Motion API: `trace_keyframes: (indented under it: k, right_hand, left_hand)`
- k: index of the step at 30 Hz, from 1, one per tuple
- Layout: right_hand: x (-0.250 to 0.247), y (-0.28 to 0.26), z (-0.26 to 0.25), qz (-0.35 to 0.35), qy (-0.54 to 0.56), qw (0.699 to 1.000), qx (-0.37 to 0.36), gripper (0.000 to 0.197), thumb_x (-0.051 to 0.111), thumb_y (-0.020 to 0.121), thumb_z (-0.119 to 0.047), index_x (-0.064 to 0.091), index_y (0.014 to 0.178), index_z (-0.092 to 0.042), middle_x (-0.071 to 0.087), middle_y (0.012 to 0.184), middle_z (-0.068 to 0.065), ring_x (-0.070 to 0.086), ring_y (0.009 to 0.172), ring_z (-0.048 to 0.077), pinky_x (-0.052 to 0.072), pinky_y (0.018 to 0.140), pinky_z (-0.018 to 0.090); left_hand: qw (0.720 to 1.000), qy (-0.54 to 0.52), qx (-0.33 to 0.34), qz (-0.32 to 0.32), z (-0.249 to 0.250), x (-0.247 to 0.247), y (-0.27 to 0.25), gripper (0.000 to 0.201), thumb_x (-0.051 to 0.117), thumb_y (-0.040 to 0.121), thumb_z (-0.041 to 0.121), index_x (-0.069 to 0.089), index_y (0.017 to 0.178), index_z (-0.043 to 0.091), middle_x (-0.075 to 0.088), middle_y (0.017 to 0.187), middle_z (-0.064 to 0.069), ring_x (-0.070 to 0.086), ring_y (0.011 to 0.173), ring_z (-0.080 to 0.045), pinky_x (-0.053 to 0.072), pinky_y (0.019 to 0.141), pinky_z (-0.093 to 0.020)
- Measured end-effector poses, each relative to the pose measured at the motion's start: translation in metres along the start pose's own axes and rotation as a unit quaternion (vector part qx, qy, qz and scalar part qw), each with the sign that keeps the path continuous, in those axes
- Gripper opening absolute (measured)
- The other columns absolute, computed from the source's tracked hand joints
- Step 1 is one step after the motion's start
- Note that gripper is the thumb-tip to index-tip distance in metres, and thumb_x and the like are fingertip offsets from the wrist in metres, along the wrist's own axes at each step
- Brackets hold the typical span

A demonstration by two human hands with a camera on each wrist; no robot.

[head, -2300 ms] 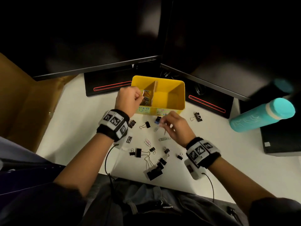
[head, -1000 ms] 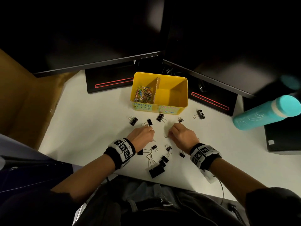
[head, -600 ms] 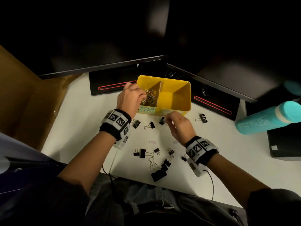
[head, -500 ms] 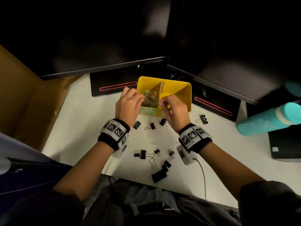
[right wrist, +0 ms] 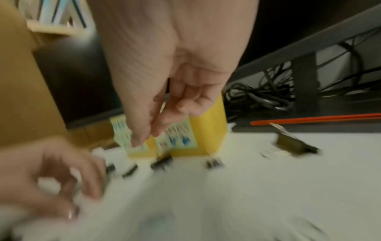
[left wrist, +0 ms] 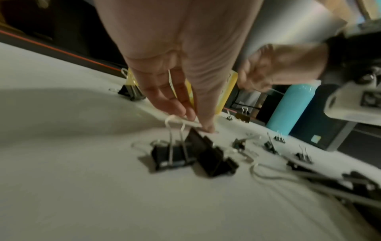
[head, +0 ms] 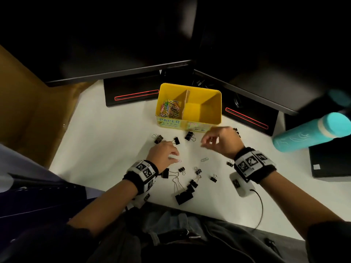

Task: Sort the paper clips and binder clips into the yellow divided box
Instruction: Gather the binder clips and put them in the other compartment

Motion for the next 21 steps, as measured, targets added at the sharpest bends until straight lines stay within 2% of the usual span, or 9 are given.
trace_keyframes:
  k: [2,3,6,8,11,14,18,21]
  right_hand:
    - [0.029,-0.020,0.026,-0.089,-0.019,0.994,0.054,0.019,0.079,0.070,-0.035,0.071,0.084,-0.025,0.069,0.082,-0.006,0.059,0.066,0.007,0.053,0.062,0.030]
    - [0.040,-0.027,0.037,-0.113,-0.022,0.990,0.080,0.023,0.080,0.067,-0.038,0.070,0.085,-0.027,0.068,0.084,-0.007,0.059,0.070,0.007,0.050,0.063,0.026]
    - [0.054,-0.035,0.056,-0.088,0.031,0.988,0.124,0.022,0.084,0.063,-0.036,0.070,0.079,-0.028,0.063,0.078,-0.010,0.059,0.070,0.007,0.046,0.063,0.023]
    - [0.057,-0.034,0.059,-0.055,0.067,0.985,0.149,0.015,0.083,0.066,-0.031,0.072,0.074,-0.026,0.063,0.075,-0.010,0.059,0.067,0.009,0.046,0.062,0.022]
    - [0.066,-0.033,0.047,-0.041,0.036,0.991,0.119,0.011,0.076,0.074,-0.029,0.070,0.076,-0.020,0.062,0.076,-0.006,0.057,0.068,0.015,0.043,0.060,0.025]
    - [0.078,-0.034,0.036,-0.044,0.000,0.995,0.090,0.014,0.068,0.082,-0.028,0.065,0.082,-0.014,0.063,0.084,0.001,0.059,0.074,0.021,0.047,0.062,0.032]
    - [0.089,-0.038,0.022,-0.064,-0.011,0.997,0.047,0.008,0.059,0.088,-0.018,0.060,0.090,-0.010,0.059,0.093,0.007,0.060,0.076,0.029,0.043,0.058,0.029]
    - [0.073,-0.032,0.002,-0.028,-0.018,0.999,-0.006,0.005,0.053,0.091,-0.015,0.055,0.092,-0.011,0.054,0.094,0.007,0.056,0.068,0.027,0.050,0.053,0.035]
  left_hand:
    - [1.000,0.005,0.006,0.001,0.001,0.005,0.001,0.021,0.075,0.075,0.030,0.071,0.090,0.017,0.064,0.092,0.001,0.055,0.087,-0.014,0.049,0.071,-0.032]
    - [1.000,0.010,0.014,0.006,0.002,0.007,0.001,0.020,0.075,0.075,0.029,0.072,0.090,0.017,0.064,0.093,0.001,0.055,0.088,-0.014,0.049,0.072,-0.032]
    - [0.998,0.017,0.043,0.034,0.004,0.007,-0.002,0.012,0.074,0.076,0.026,0.073,0.082,0.015,0.065,0.087,0.002,0.056,0.083,-0.013,0.051,0.068,-0.032]
    - [0.995,0.034,0.072,0.056,0.007,0.008,-0.005,0.010,0.073,0.078,0.021,0.071,0.074,0.012,0.064,0.080,0.002,0.057,0.076,-0.012,0.052,0.061,-0.031]
    - [0.984,0.087,0.128,0.086,0.017,0.012,-0.012,0.014,0.075,0.076,0.013,0.064,0.068,0.009,0.060,0.074,-0.001,0.056,0.069,-0.013,0.049,0.049,-0.026]
    - [0.975,0.139,0.154,0.083,0.021,0.018,-0.012,0.017,0.076,0.076,0.014,0.060,0.070,0.013,0.059,0.074,0.001,0.056,0.069,-0.013,0.046,0.043,-0.025]
    - [0.981,0.119,0.131,0.075,0.015,0.019,-0.009,0.016,0.075,0.076,0.016,0.059,0.073,0.013,0.060,0.076,-0.001,0.059,0.065,-0.016,0.046,0.040,-0.024]
    - [0.984,0.131,0.104,0.068,0.018,0.014,-0.007,0.011,0.067,0.083,0.013,0.058,0.079,0.010,0.059,0.083,-0.006,0.060,0.071,-0.020,0.051,0.048,-0.030]
Point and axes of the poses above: each hand's wrist, its own y-axis towards the middle knuckle, its own x-axis out of the palm, z = x × y, the point moved 9 cm from there along y, towards the middle knuckle
